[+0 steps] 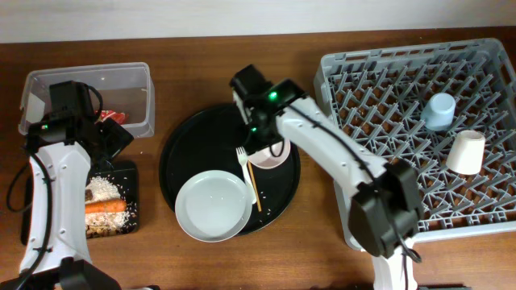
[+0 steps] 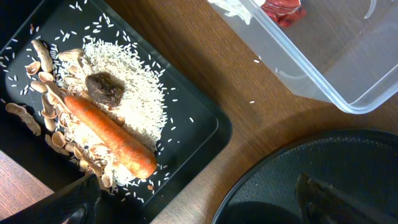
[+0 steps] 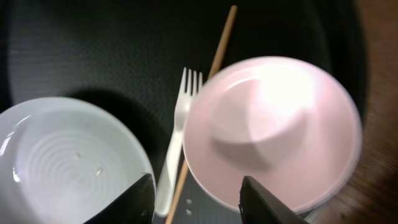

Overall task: Sort waste into correct bins and load items into the dishwasher rack
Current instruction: 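Return the right gripper to the pink bowl and grasp its rim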

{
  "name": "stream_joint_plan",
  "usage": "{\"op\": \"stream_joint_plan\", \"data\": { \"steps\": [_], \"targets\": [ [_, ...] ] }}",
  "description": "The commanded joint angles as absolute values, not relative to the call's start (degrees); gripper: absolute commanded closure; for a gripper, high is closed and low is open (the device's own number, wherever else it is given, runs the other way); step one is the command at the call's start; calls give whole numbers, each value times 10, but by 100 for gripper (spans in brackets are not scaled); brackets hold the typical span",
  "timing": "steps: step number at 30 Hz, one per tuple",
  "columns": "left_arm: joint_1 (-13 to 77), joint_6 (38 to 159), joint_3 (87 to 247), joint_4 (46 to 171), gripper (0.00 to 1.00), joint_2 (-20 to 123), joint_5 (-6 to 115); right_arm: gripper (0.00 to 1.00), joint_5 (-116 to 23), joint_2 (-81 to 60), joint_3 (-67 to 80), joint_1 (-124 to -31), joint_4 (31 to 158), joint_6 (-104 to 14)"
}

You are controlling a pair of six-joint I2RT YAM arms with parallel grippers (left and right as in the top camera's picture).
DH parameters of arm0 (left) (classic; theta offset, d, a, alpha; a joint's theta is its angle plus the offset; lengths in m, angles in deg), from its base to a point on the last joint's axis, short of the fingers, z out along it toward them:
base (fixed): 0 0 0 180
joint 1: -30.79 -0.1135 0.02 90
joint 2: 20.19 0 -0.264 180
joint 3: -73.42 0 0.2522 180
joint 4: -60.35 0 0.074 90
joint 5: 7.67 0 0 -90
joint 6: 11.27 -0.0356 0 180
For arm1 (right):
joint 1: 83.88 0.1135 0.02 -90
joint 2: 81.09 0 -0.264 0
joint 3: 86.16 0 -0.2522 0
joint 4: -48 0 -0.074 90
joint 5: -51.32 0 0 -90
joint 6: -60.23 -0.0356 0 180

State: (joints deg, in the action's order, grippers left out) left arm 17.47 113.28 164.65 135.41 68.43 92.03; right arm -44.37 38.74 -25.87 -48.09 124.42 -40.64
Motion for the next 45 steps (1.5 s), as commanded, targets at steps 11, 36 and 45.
{"op": "stream_joint_plan", "data": {
  "steps": [11, 36, 45],
  "targets": [
    [172, 1139, 1650, 1355, 1, 685, 922, 53, -410, 474, -256, -463, 1206, -438],
    [172, 1139, 1650, 1355, 1, 685, 922, 80, -399, 491, -252, -456, 1202, -467],
    [172, 1139, 1650, 1355, 1, 685, 922, 96, -399, 465, -290, -460, 1240, -475]
  ]
}}
